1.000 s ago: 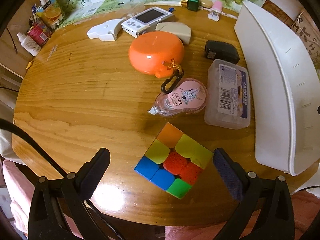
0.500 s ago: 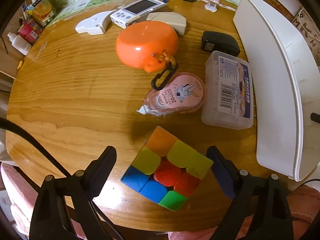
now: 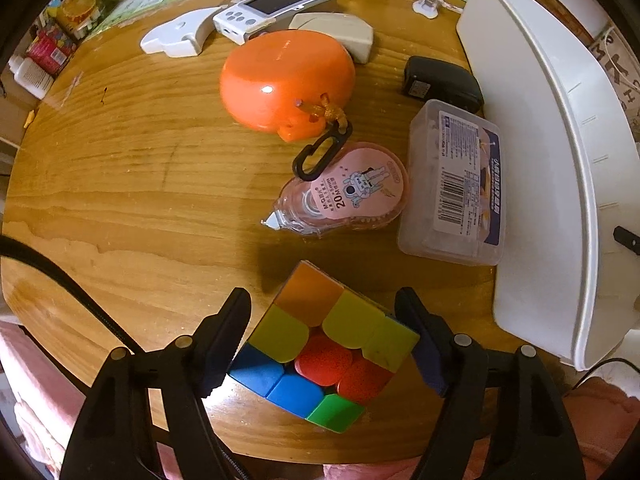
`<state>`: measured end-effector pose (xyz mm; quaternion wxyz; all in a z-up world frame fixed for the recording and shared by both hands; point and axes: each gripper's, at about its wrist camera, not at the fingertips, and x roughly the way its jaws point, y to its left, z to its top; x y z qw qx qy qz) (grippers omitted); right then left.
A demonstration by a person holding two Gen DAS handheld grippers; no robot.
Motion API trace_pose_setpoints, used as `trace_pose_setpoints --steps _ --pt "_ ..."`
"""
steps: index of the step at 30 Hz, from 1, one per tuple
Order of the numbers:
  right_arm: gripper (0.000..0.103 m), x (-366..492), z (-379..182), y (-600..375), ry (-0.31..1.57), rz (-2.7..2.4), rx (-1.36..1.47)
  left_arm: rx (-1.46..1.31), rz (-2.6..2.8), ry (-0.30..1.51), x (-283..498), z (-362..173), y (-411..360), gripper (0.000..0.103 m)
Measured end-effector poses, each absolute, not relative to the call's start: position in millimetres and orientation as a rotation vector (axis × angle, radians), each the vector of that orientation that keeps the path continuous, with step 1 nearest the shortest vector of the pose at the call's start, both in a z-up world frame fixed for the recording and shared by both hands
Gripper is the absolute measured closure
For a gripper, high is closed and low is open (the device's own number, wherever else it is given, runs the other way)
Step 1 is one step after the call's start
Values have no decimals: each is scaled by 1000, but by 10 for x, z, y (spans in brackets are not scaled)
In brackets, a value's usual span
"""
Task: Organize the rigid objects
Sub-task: 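Close the left tool on the Rubik's cube and lift it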
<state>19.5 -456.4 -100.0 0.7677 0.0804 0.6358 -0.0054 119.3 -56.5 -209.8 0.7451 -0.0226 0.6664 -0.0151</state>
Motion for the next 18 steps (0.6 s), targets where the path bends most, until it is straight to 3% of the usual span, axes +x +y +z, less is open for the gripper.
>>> trace_pose_setpoints --steps 9,11,18 --pt "99 158 -1049 -4500 1368 7 124 -100 -35 1419 1212 -1950 -446 34" --pt "99 141 -1062 -4496 1365 7 122 -107 -47 1412 1219 -1895 -444 40" --pt "99 134 -1101 -4412 1365 6 122 -100 -44 1412 1285 -1721 -440 40"
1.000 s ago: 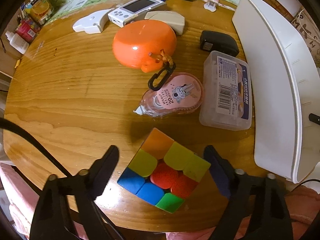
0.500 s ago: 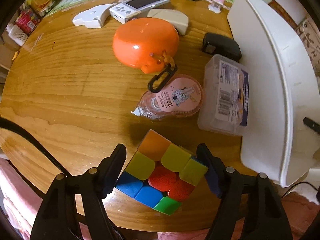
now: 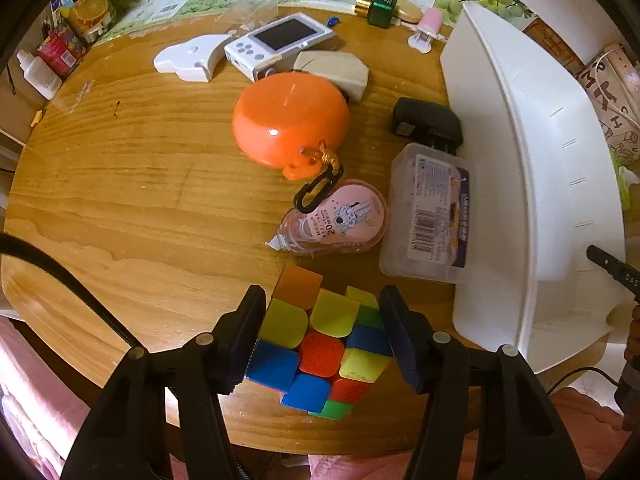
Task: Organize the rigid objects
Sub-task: 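Close the left tool on the Rubik's cube and lift it, then carry the cube over the tray and release it inside with the left tool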
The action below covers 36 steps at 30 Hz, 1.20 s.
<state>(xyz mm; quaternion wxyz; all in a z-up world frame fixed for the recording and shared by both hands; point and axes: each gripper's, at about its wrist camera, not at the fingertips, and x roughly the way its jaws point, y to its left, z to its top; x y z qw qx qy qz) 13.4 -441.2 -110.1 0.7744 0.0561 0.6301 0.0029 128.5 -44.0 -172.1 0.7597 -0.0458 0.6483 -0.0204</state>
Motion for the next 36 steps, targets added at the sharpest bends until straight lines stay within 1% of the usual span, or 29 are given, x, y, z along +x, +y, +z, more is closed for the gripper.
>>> trace_pose_setpoints --steps 2,11,21,28,36 --pt "99 123 -1114 -4407 1364 8 119 -101 -51 1399 1235 -1691 -468 40" --pt "99 180 -1023 -4382 1373 13 98 -49 -112 1268 1294 -1044 -654 40" --pt "99 199 -1042 -4333 1379 13 87 -2 -309 1123 1393 -565 -1250 40" --pt "101 203 -1032 -4309 1386 -8 48 27 -433 1118 1508 -565 -1790 40" --pt "101 180 -1046 -4382 1389 -21 77 91 -512 1169 1459 -853 -2282 40"
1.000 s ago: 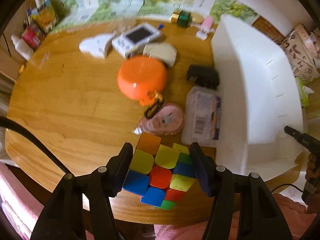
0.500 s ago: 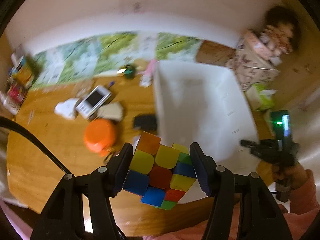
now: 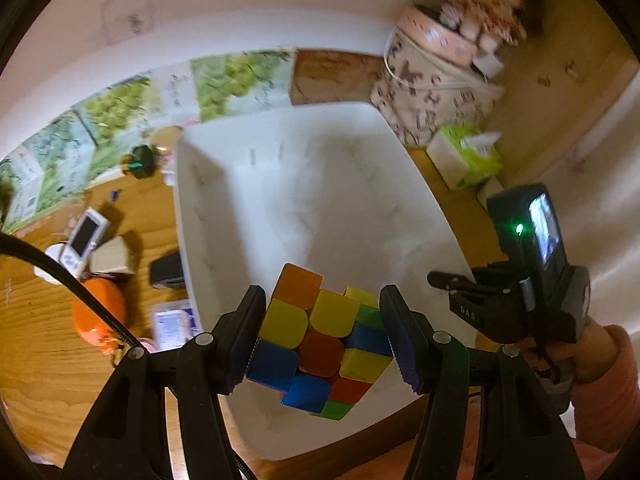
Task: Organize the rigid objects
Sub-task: 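Carry the cube over the tray and release it inside with the left tool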
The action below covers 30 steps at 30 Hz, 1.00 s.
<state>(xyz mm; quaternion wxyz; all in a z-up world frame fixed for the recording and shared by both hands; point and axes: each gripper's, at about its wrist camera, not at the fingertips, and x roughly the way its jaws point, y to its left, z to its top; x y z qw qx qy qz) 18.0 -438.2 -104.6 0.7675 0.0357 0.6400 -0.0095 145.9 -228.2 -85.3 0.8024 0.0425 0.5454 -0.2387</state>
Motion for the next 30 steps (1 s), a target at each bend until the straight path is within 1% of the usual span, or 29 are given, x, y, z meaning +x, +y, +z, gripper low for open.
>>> trace_pose_setpoints --steps 6,7,9,10,11,13,21,30 --pt "101 177 -1054 -4420 1397 -30 93 126 -525 1211 1449 -1028 -2439 40" --pt "101 182 -1058 -4424 1398 -31 95 129 -527 1212 1448 -1042 -2454 41" --pt "101 188 -1067 -4422 1400 -33 97 128 -540 1188 1437 -1018 -2471 39" --pt "101 194 -1069 -4421 1402 -35 97 128 -545 1182 1437 -1004 -2473 36" --pt "101 201 -1071 -4422 1402 -37 100 130 -546 1178 1439 -996 -2479 30" --pt "101 229 -1075 -4453 1404 -40 104 127 -534 1165 1447 -973 -2462 24" --pt "101 199 -1073 -4429 1414 -57 105 86 -474 1168 1500 -982 -2206 24" --pt "101 200 -1038 -4445 1419 -71 110 29 -338 1156 1543 -949 -1697 24"
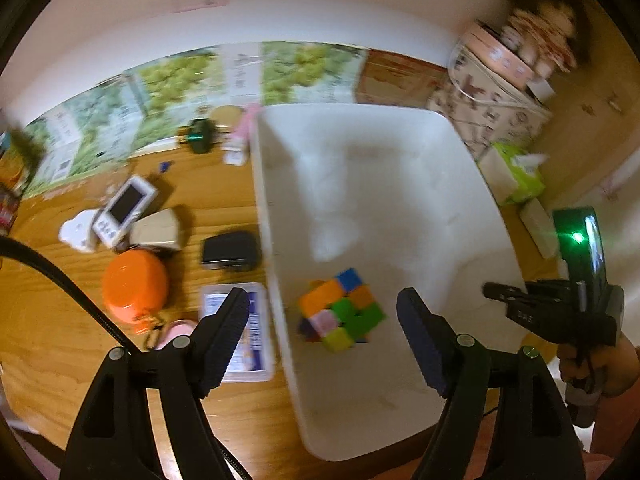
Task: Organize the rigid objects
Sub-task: 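Carry the cube over the tray and release it inside with the left tool, then move the left tool to the orange round case and grasp it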
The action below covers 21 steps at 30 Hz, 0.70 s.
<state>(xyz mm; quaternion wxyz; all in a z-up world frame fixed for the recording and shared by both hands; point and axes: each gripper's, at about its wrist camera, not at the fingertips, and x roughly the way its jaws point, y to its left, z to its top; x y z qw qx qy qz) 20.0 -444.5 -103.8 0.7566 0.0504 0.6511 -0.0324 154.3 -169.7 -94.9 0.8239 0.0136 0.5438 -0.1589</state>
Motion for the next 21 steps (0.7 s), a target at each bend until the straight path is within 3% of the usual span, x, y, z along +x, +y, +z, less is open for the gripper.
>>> trace_pose_setpoints --steps 21 --pt "100 268 -1045 -4453 1445 -78 113 -101 13 1163 1797 -1008 -561 24"
